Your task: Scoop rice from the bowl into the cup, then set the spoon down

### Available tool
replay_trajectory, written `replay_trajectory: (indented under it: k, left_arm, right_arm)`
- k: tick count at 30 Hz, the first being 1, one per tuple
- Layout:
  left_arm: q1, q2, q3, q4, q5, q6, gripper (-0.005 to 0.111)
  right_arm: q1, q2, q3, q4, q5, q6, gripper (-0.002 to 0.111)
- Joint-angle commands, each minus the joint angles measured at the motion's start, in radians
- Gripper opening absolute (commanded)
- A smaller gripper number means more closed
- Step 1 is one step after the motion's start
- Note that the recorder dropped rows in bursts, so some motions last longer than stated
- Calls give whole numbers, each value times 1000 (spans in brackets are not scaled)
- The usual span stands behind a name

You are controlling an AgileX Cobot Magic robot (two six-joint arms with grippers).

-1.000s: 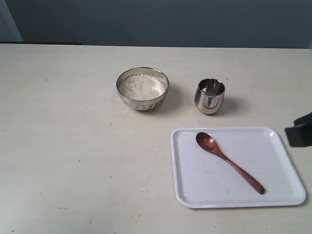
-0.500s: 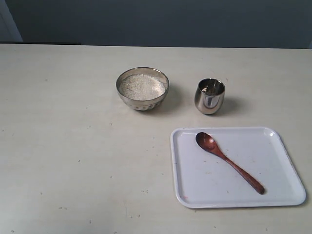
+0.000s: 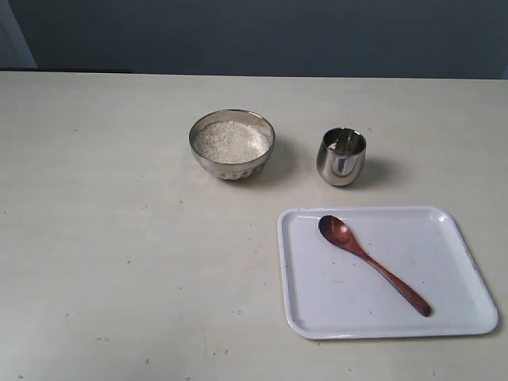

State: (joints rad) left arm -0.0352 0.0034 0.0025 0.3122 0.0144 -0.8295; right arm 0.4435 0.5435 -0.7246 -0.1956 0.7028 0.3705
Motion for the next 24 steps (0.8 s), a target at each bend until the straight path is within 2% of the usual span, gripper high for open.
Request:
replay_trajectory:
  k: [1,6,11,16,24]
  left_arm:
    - [3,-3,-3,4,-7,1,0]
    - [3,-3,-3,4,-7,1,0]
    - [3,-3,-3,4,-7,1,0]
    - [3,-3,-3,4,-7,1,0]
    - [3,-3,-3,4,-7,1,0]
  right_arm:
    - [-211,-114,125,196,-168,-227,-1]
    - [-421,-262,274,488,-211,-512,-1]
    - [-544,-408,383,601,-213,-611,-1]
    - [-577,-543,483,606,-213,-611,-1]
    - [-583,-543,604,624,-296,-612,-1]
